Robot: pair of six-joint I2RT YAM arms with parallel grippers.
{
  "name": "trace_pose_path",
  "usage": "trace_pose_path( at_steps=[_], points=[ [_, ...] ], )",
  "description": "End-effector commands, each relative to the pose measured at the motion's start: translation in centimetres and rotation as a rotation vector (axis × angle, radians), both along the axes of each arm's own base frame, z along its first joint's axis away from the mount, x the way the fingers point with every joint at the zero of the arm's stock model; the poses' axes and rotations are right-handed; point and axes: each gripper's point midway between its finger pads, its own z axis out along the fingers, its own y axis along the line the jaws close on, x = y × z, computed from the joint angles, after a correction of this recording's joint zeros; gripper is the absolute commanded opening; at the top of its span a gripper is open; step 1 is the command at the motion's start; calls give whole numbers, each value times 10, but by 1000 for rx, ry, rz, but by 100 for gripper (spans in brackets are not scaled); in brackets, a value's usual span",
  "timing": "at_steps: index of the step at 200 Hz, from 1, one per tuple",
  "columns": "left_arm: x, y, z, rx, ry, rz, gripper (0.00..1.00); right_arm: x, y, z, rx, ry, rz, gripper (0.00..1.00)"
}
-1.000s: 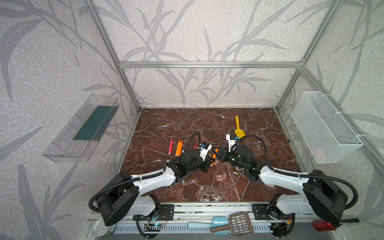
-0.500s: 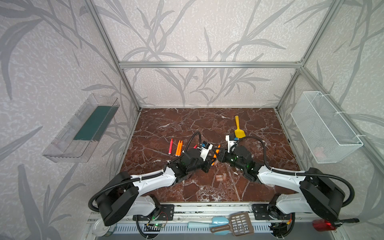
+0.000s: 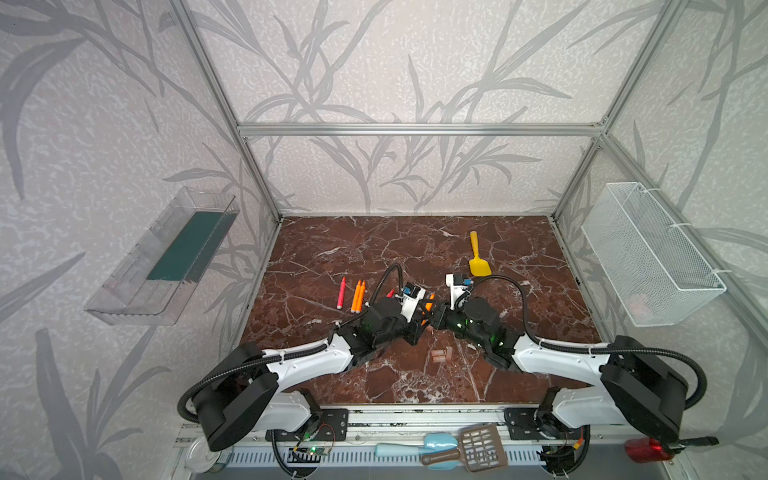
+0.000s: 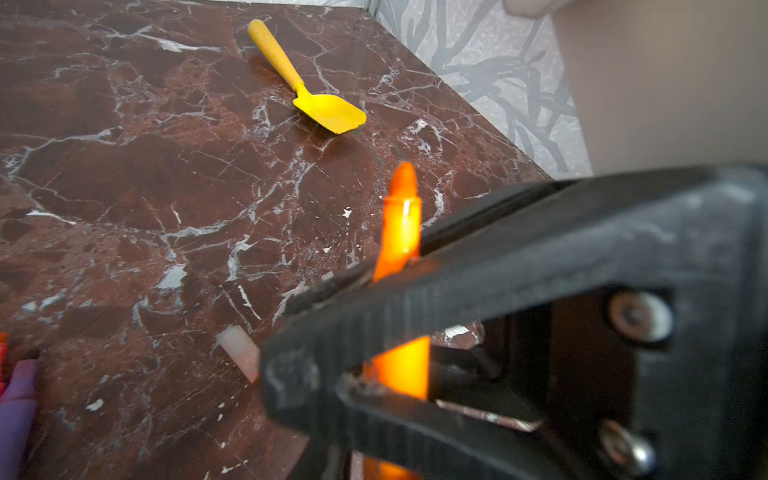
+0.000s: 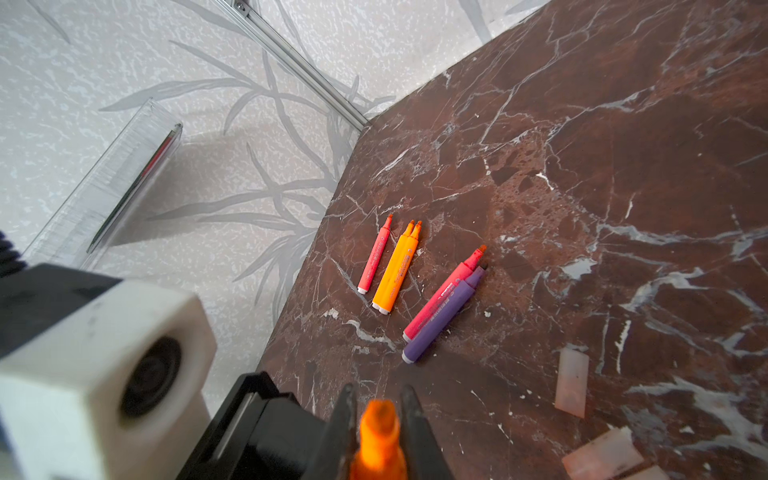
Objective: Insert the pens into the pen caps
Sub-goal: 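Lift the orange marker upright with the left gripper while the right gripper approaches, then move the right gripper over the pink caps and lower onto one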
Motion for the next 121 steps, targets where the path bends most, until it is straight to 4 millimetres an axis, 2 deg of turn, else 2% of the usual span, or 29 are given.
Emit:
trace_pose_path(
  at_steps=[1,18,22,37,59,74,94,121],
  points=[
    [7,0,10,-24,-47,23,18,-8,5,7,24,-18,26,0],
    [7,2,8,-25,-51,34,9,-9,4,6,25,-21,25,0],
    [7,3,8,-26,-52,38,7,-9,4,6,26,-21,23,3],
    [12,8,7,-7,-53,78,0,-8,3,9,16,-28,20,18],
    [25,26,-1,37,-62,193,0,-9,-3,14,-28,-62,13,52],
    [30,43,-11,57,-54,287,0,-9,-13,15,-77,-80,-14,64],
    [27,61,-24,52,-40,350,0,-9,-35,18,-135,-112,-74,68],
    [32,76,-16,79,-38,431,0,-12,-71,10,-236,-119,-179,65]
  ],
)
